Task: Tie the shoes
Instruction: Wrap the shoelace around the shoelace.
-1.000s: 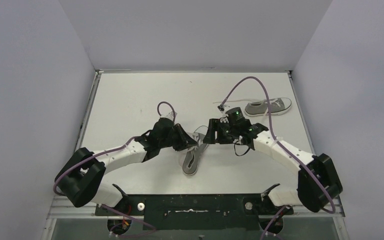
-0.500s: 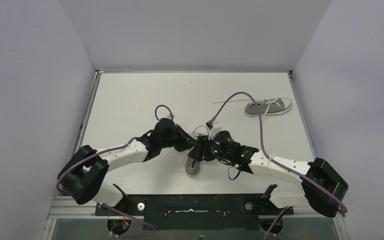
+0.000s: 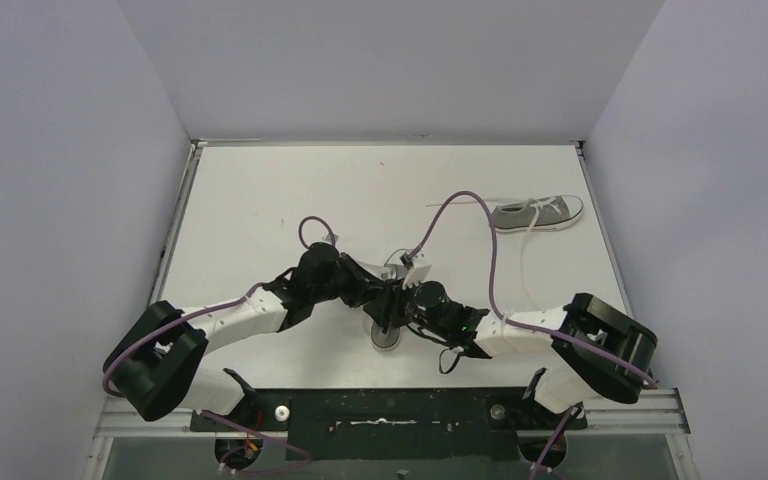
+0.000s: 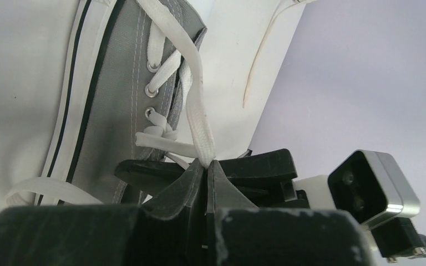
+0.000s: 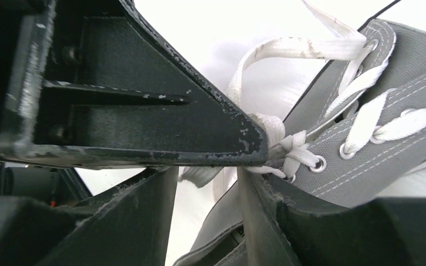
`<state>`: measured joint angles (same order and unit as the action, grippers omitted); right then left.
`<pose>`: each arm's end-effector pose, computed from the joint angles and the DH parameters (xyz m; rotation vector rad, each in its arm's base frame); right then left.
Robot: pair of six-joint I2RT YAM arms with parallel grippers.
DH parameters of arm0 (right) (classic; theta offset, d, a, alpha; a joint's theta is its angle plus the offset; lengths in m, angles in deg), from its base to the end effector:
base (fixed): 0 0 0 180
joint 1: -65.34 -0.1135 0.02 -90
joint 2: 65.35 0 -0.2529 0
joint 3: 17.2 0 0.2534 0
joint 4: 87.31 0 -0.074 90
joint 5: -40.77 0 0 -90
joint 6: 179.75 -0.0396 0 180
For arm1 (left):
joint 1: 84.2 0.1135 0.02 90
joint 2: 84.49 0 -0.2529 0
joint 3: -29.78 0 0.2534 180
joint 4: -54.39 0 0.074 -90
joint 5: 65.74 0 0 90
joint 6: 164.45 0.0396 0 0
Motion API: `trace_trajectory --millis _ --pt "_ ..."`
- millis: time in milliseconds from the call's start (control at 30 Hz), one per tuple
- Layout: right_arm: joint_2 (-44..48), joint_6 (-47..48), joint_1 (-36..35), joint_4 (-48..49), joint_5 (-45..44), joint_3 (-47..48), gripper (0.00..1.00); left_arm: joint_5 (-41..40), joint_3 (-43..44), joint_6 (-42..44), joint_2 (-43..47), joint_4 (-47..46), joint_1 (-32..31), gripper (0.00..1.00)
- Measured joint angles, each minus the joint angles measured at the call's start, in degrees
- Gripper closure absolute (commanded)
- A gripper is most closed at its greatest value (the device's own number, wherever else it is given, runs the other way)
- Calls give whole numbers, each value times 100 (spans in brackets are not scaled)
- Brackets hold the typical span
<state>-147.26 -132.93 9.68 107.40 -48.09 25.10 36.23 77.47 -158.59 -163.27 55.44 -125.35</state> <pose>0.1588 0.2338 0.1545 -0.2519 2.1756 1.0759 0.2079 -0.1926 0.1707 -0.7859 2.3933 -1.3557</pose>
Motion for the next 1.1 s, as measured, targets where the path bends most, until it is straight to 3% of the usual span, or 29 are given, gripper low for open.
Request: trace_trajectory --millis 133,200,333,467,633,867,900,1000,1100 --pt "-546 374 -144 1283 -229 -319 79 76 -55 -70 7 -33 7 100" --pt "-822 511 -173 1753 -278 -380 97 85 -68 -74 9 -31 13 100" --pt "-855 595 -175 1897 -293 -396 100 109 -87 -57 109 -4 61 100" --pt "632 232 -72 -188 -190 -271 100 273 -81 225 251 227 190 100" --pt "2503 11 131 -3165 334 901 100 487 70 713 271 503 356 100" --pt "2345 874 846 -5768 699 2308 100 629 114 957 120 509 365 100" --pt "2229 1027 973 -5954 680 2396 98 647 122 966 92 516 365 100" --pt "1799 1641 1388 -6264 750 2531 67 664 166 973 26 529 348 100" --pt "1473 2057 1464 -6179 1082 2479 50 645 186 968 22 535 319 100"
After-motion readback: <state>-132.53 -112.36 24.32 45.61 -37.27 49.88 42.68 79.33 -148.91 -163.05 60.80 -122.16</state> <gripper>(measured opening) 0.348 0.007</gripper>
